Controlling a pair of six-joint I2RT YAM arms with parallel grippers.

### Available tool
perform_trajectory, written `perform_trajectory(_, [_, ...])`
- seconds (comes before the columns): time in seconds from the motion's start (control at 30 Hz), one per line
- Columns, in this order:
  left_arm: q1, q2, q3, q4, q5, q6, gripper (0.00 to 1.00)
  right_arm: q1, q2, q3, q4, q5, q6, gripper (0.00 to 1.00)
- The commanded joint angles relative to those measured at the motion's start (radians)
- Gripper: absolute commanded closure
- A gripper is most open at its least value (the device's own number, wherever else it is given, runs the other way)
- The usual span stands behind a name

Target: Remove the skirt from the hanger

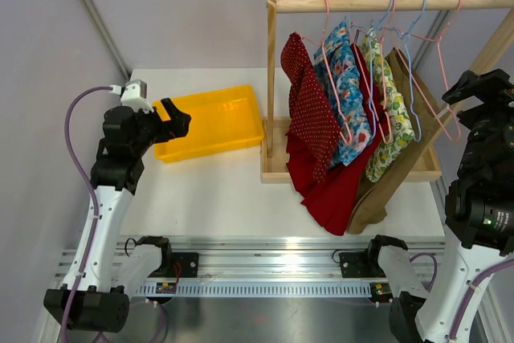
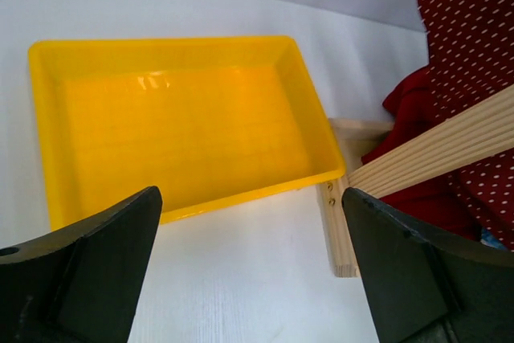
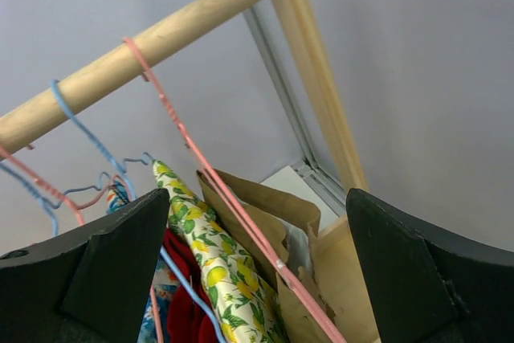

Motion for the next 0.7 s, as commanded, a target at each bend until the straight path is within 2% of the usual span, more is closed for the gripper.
perform_trajectory(0.0, [-0.004, -0.001, -0.013, 0.008, -0.034, 0.026, 0.01, 0.002, -0.015, 0.007, 0.112, -0.144, -0.056, 0.01])
perform_trajectory(0.23, [-0.004, 0.013, -0.014, -0.003, -0.023, 0.014, 0.01, 0.002, 0.081, 0.083, 0.161, -0.104, -0.068, 0.01])
perform_trajectory(0.53, [-0.004, 0.036, 0.01, -0.026, -0.034, 0.011, 0.01, 0.002, 0.317, 0.22, 0.112, -0.24, -0.033, 0.01])
perform_trajectory(0.67, [-0.002, 0.033, 0.014, -0.027, -0.035, 0.011, 0.01, 0.002, 0.348, 0.199, 0.121, -0.268, -0.015, 0.04])
